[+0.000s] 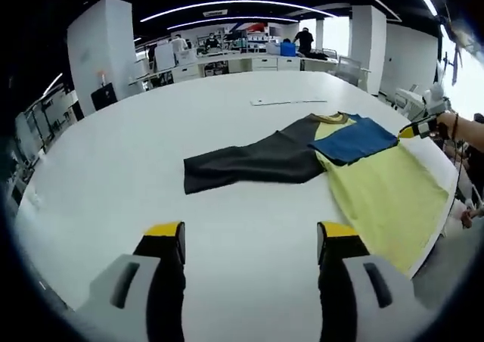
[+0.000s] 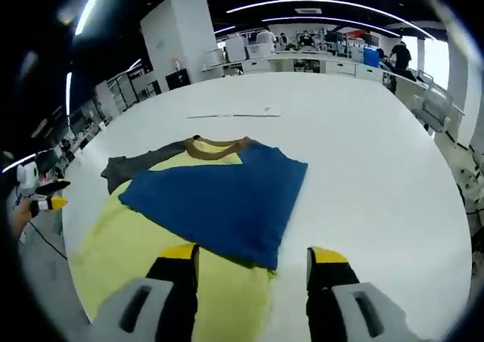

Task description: Fold the garment on the visible template until the final outline fits inside the template.

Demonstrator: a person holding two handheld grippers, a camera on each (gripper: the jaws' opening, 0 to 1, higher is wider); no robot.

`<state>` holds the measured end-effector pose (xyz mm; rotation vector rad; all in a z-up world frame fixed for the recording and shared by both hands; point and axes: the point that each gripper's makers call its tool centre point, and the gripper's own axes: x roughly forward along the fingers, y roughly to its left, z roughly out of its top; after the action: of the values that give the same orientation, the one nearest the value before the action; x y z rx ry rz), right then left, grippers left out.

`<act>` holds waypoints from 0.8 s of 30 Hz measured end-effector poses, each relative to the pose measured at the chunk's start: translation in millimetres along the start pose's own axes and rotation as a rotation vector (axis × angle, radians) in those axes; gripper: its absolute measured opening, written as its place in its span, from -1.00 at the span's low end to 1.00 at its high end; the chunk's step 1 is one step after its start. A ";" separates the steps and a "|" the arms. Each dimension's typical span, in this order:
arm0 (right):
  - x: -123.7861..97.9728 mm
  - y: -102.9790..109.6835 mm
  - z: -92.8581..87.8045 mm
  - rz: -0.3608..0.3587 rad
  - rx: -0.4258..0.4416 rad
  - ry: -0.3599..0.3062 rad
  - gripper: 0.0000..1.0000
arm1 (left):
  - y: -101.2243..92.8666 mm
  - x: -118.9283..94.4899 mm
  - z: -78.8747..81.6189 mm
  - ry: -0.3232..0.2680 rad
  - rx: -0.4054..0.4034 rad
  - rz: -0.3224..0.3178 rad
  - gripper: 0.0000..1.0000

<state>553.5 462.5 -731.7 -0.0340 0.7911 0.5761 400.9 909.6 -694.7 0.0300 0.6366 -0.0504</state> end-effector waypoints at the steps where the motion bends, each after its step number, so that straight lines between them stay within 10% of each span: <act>1: -2.3 7.1 2.8 0.024 0.004 -0.010 0.33 | 1.0 1.0 1.4 -0.002 -0.004 0.001 0.31; 9: -24.1 49.7 10.4 0.103 -0.055 -0.045 0.75 | 20.3 19.5 13.2 -0.035 -0.084 0.064 0.17; 24: -56.8 80.2 -3.3 0.141 -0.119 -0.063 0.85 | 63.6 60.3 4.7 -0.054 -0.188 0.177 -0.31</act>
<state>479.5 502.5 -680.8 -0.0693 0.7012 0.7543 455.6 970.6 -726.0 -0.0958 0.5808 0.1792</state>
